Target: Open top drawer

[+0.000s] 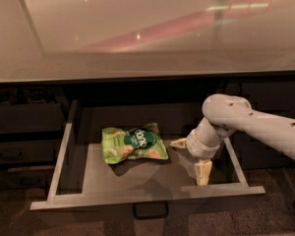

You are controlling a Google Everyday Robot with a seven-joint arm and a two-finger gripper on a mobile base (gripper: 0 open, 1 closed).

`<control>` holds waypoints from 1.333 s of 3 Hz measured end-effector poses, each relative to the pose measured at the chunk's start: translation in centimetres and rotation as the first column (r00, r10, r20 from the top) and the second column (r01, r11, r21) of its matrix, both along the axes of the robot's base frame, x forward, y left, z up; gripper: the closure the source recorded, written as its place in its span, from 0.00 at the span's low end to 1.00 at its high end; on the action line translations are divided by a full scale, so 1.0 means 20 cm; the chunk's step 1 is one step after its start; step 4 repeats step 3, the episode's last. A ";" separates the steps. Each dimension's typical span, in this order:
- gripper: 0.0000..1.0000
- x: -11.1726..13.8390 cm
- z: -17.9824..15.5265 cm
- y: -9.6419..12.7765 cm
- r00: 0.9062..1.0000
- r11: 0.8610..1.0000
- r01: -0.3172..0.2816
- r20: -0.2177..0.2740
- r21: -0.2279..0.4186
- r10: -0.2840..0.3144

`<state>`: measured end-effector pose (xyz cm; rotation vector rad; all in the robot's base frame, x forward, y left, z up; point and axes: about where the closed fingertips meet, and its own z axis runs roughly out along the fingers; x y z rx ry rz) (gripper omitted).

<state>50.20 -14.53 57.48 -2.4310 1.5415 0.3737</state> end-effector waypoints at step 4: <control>0.00 -0.15 0.36 0.11 0.989 0.998 -0.064 0.134 0.001 0.063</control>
Offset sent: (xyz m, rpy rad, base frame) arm -0.0468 0.0330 0.1180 0.0125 -0.2218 0.0941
